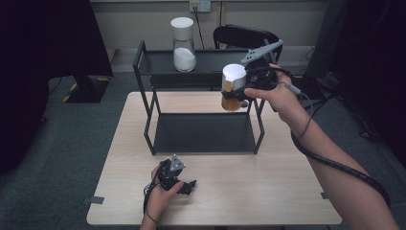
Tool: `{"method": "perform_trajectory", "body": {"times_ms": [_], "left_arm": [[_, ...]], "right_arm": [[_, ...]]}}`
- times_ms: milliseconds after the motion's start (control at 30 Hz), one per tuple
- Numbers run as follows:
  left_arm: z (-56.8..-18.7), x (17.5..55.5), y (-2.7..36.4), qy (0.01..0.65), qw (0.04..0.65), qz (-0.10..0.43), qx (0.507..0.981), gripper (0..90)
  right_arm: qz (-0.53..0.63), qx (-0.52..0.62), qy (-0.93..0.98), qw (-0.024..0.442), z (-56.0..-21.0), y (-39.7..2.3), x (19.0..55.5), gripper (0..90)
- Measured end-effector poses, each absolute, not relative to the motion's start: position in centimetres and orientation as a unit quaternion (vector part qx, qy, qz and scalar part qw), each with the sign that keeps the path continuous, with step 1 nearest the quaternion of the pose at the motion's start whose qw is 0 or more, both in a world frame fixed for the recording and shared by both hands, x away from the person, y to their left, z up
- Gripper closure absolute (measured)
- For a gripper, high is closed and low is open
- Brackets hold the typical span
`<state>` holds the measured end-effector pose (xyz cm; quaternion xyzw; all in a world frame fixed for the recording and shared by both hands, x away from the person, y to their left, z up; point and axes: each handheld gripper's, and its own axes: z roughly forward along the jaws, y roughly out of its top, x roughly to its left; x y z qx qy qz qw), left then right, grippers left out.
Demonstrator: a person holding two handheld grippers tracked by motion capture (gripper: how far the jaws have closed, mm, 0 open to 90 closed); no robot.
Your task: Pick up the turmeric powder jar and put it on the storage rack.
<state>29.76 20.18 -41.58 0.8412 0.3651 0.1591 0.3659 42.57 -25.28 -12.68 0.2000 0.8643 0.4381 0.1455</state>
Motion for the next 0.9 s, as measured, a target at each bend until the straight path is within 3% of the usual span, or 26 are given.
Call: {"method": "perform_trajectory", "body": {"times_ms": [900], "left_arm": [[-41.6, 29.8, 20.2, 0.365, 0.365, 0.159, 0.842, 0.1]], "right_arm": [[0.447, 0.205, 0.857, 0.153, -7.3, -23.9, 43.4, 30.1]]}}
